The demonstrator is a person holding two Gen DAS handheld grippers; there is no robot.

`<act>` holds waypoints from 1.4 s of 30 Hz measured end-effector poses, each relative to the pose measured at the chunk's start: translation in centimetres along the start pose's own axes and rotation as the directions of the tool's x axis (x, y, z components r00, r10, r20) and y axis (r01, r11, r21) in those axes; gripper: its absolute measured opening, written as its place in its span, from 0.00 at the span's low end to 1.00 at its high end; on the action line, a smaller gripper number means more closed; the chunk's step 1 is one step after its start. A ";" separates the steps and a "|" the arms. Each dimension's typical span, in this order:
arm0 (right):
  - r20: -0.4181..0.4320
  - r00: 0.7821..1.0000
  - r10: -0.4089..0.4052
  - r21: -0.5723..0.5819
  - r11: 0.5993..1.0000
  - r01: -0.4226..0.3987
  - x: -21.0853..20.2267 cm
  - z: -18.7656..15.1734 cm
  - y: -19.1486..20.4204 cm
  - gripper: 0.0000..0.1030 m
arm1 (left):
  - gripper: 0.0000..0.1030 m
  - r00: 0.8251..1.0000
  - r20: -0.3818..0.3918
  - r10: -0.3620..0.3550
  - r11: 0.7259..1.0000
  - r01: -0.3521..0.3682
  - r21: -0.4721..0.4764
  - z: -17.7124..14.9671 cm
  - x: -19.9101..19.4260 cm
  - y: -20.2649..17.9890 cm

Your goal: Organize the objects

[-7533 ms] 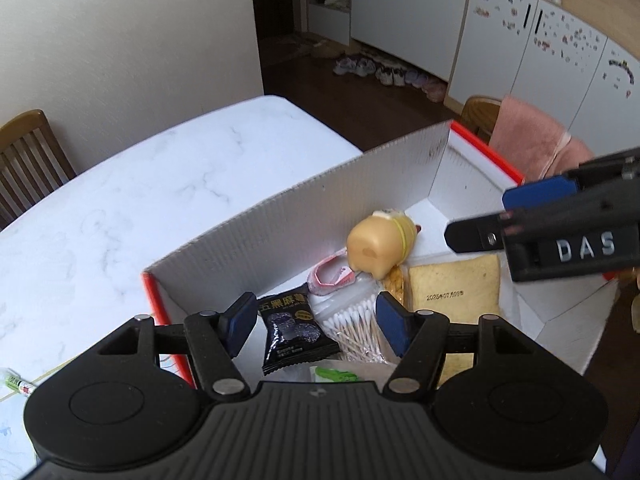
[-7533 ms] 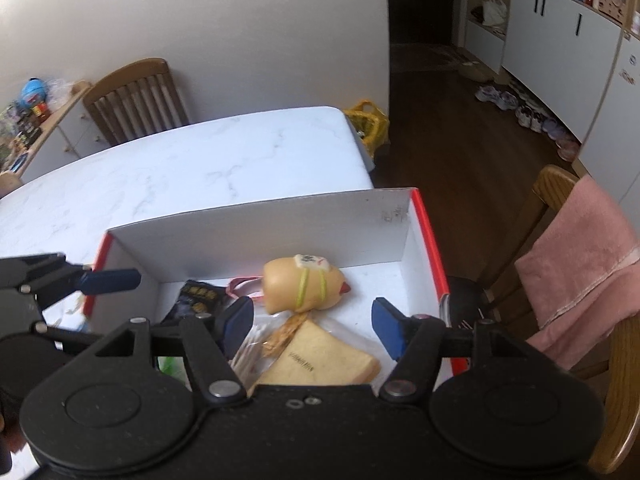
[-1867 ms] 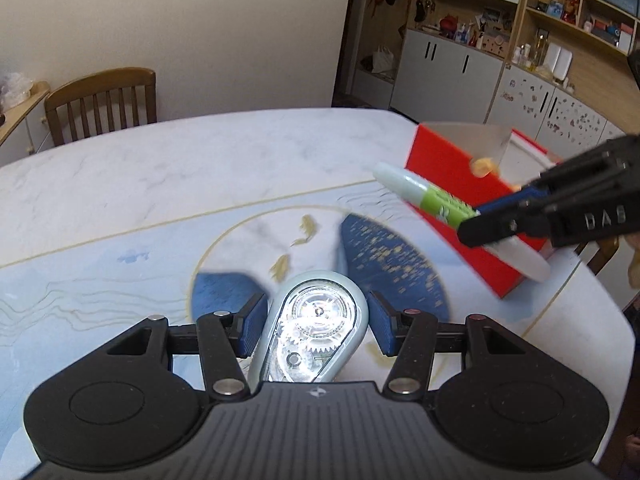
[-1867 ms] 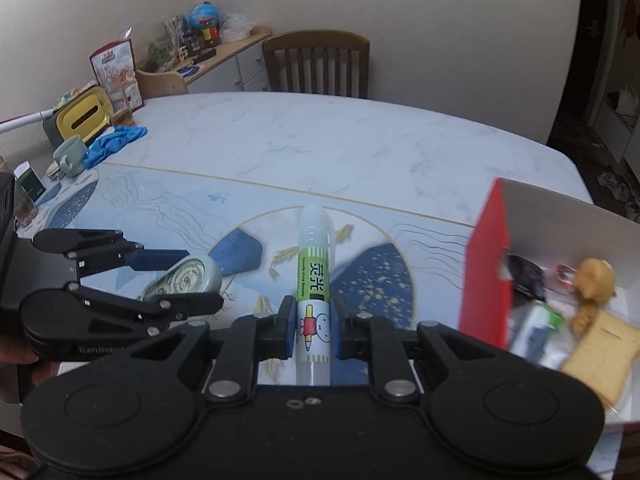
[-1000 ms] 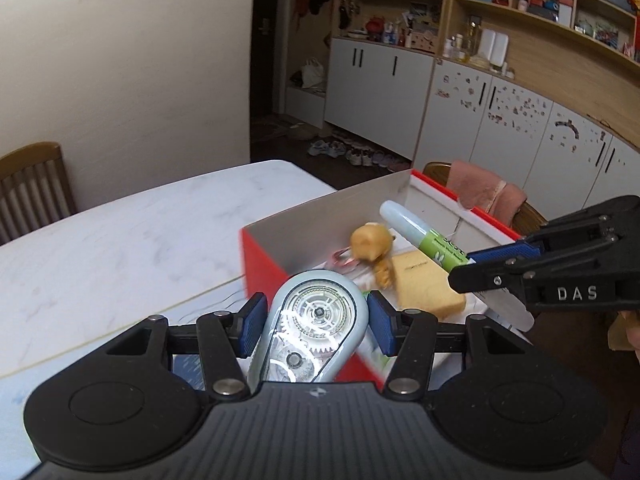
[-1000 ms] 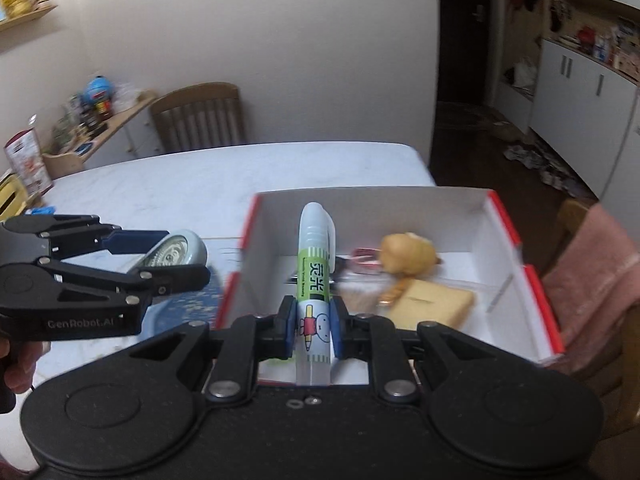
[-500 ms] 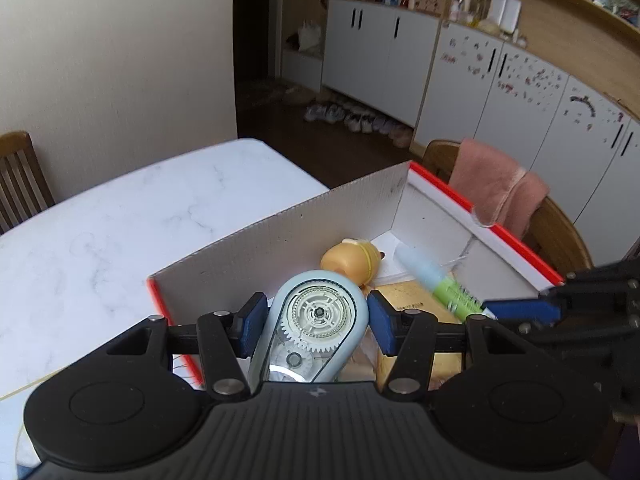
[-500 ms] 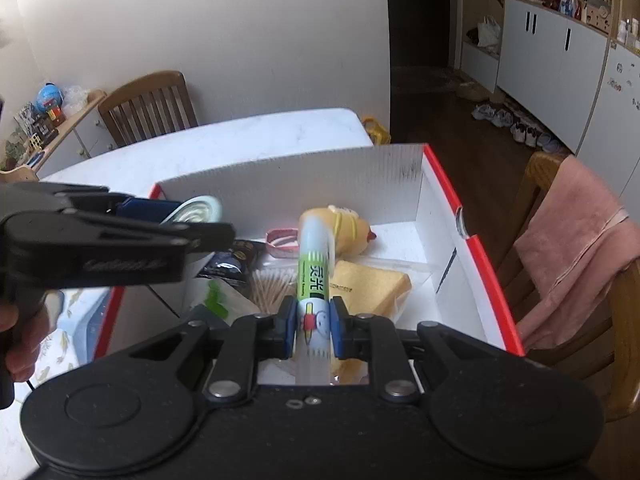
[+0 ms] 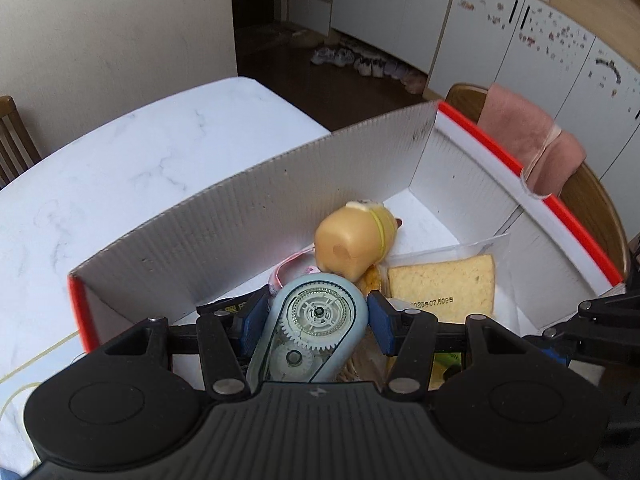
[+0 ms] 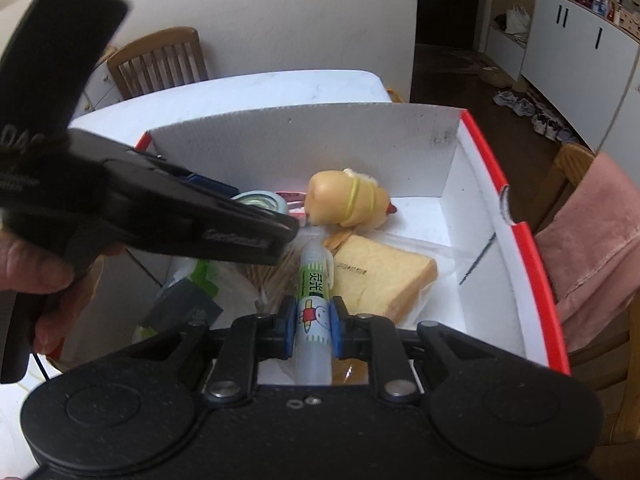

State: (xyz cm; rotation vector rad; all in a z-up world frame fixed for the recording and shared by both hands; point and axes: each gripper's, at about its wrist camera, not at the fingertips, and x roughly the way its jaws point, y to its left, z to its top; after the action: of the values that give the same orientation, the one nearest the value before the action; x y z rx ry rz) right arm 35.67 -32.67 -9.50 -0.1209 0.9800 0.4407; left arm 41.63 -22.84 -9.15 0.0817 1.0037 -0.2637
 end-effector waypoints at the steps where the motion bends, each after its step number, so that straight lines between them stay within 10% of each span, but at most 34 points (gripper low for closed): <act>1: -0.004 1.000 0.003 -0.005 1.000 -0.003 0.2 0.0 0.0 0.16 | 0.52 1.000 -0.010 0.002 1.000 -0.002 0.001 0.1 0.3 0.0; 15: -0.023 1.000 0.019 -0.054 0.998 -0.021 0.7 0.2 0.3 0.17 | 0.51 0.996 -0.084 -0.003 0.999 0.000 -0.033 0.5 2.2 0.5; 42: 0.094 0.991 0.096 -0.036 0.995 -0.093 -6.3 -0.7 0.5 0.24 | 0.52 0.993 0.117 -0.017 0.999 0.022 -0.041 -4.0 -8.0 1.6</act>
State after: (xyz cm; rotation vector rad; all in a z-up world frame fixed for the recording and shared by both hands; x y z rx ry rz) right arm 31.93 -34.40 -4.69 -0.0812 0.8868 0.5447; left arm 34.64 -19.12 -4.67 0.0179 0.8942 -0.2615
